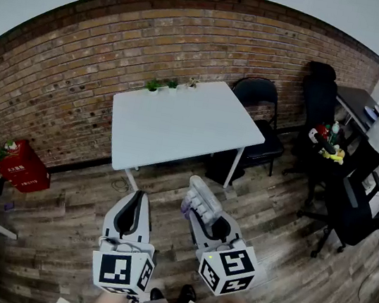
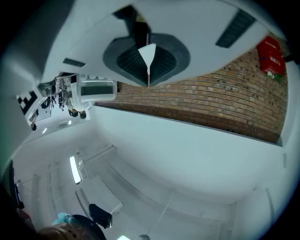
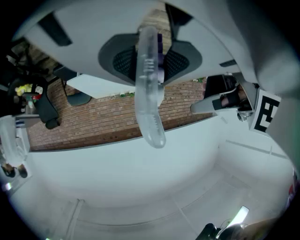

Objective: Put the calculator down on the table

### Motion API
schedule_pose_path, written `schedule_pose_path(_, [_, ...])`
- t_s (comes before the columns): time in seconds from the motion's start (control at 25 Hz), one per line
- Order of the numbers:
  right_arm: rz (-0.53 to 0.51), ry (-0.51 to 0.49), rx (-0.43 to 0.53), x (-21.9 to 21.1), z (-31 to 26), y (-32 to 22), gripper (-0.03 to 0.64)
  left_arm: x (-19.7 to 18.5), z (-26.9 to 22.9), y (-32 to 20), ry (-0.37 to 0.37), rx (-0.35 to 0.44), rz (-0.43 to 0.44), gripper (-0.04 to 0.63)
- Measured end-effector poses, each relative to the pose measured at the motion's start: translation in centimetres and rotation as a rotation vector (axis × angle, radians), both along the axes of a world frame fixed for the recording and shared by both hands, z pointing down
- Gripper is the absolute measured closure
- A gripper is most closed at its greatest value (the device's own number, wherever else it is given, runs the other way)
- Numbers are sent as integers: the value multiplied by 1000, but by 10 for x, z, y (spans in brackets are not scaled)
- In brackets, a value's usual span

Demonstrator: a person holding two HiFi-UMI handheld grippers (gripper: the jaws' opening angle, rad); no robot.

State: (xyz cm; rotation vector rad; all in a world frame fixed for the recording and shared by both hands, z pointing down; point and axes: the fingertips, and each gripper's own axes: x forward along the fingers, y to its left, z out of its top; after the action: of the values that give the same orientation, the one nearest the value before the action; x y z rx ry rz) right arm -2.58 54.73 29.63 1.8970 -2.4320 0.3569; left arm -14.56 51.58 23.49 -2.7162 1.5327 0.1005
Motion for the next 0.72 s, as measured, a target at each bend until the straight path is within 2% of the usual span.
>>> schedule_pose_path(0.28, [-13,-9,-3,15,4,-8,483,15,6,-6,-15,-8,-11,574])
schedule_pose_path(0.48, [-31,-69,6,34,7,-11,482,34,13,-9,-35,-18,-22,574])
schedule_pose_path(0.72, [-32,-53,-14,64,14,-23,482,59,22,-14,-47,-33,-34,574])
